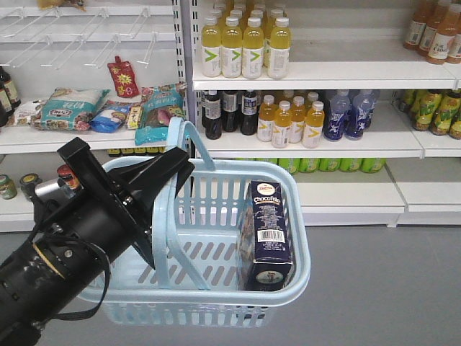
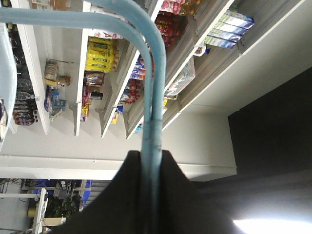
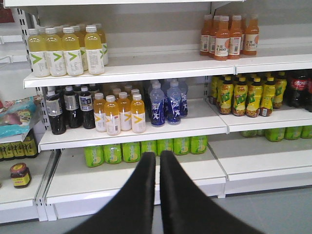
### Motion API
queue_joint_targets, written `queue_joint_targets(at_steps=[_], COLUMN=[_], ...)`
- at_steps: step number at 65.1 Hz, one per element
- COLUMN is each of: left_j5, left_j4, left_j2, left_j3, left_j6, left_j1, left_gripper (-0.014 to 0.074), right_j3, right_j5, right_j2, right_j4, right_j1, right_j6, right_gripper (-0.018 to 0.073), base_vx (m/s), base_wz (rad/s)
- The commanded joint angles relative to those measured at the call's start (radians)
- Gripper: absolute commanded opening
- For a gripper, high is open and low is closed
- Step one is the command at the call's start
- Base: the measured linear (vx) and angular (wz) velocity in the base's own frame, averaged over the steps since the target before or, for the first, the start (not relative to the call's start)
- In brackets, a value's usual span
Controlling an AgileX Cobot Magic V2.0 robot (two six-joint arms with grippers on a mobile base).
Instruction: Left arm holds basket, right arm returns cookies
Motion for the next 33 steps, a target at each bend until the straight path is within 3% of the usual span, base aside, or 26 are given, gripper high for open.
queue_joint_targets(at_steps=[1, 33], left_j5=[-0.137, -0.137], left_j4=[-0.007, -0.007], left_j2=[-0.032, -0.032], left_j3=[-0.030, -0.030], left_j6=[-0.005, -0.005], left_j1=[-0.008, -0.008], left_gripper=[-0.0003, -0.0003], right_j3=[0.016, 0.016], right_j5=[-0.072, -0.072], right_j2=[-0.009, -0.009], right_j4=[-0.006, -0.006], right_j1=[-0.004, -0.004], right_j6=[-0.005, -0.005], right_gripper=[-0.0006, -0.0006], base_vx=[0.48, 0.45], base_wz=[0.01, -0.01])
